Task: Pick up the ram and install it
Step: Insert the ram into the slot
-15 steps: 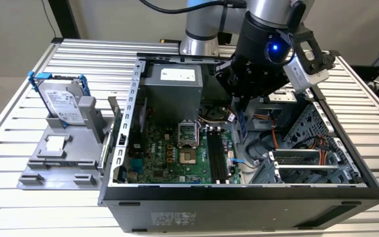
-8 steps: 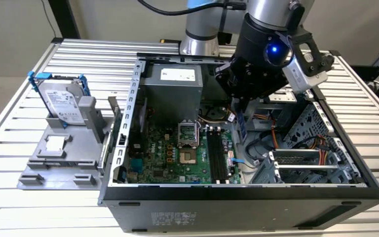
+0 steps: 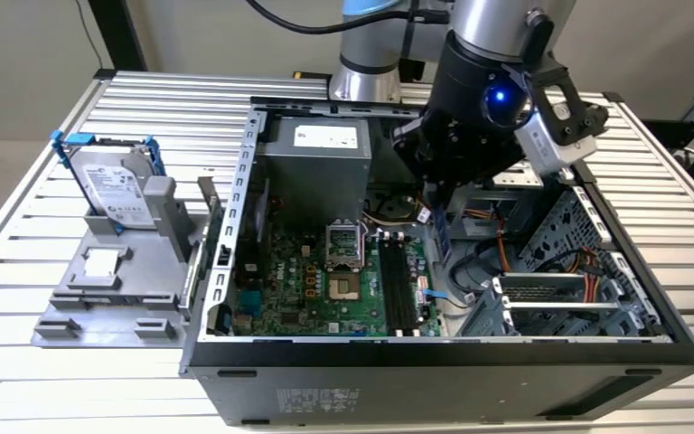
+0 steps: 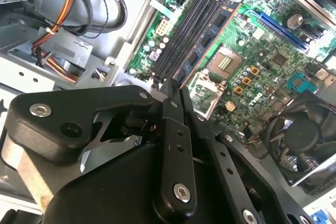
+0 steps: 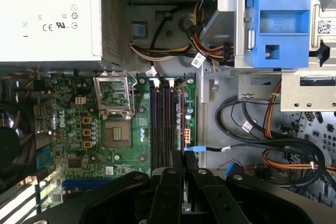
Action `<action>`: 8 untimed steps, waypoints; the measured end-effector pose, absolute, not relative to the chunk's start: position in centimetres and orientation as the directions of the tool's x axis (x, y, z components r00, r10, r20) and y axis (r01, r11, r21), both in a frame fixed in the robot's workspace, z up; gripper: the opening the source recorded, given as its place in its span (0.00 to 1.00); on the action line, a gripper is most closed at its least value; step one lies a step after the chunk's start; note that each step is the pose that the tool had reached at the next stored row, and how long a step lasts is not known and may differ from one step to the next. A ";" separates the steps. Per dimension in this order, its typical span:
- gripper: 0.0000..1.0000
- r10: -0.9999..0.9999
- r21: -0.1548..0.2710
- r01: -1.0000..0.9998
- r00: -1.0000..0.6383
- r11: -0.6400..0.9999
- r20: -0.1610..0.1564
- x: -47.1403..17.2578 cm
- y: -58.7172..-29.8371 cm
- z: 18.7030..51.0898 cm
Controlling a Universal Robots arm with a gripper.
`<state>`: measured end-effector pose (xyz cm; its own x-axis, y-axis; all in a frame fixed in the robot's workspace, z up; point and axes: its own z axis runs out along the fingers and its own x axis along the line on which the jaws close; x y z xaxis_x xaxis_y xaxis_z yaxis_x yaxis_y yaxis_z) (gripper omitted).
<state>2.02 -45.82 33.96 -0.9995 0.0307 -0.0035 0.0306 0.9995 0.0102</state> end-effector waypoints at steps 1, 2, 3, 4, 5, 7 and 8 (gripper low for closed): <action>0.00 0.031 0.010 0.031 -1.000 0.999 -0.003 2.0 -45.8 33.9; 0.00 0.031 0.010 0.031 -1.000 0.999 -0.004 2.0 -45.8 33.8; 0.00 0.031 0.010 0.031 -1.000 0.999 -0.004 2.0 -45.8 33.7; 0.00 0.031 0.010 0.031 -1.000 0.999 -0.004 2.0 -45.8 33.7; 0.00 0.031 0.010 0.031 -1.000 0.999 -0.005 2.0 -45.8 33.6; 0.00 0.029 0.010 0.029 -1.000 1.000 -0.006 2.0 -45.8 33.5; 0.00 0.029 0.009 0.029 -1.000 1.000 -0.006 2.0 -45.8 33.4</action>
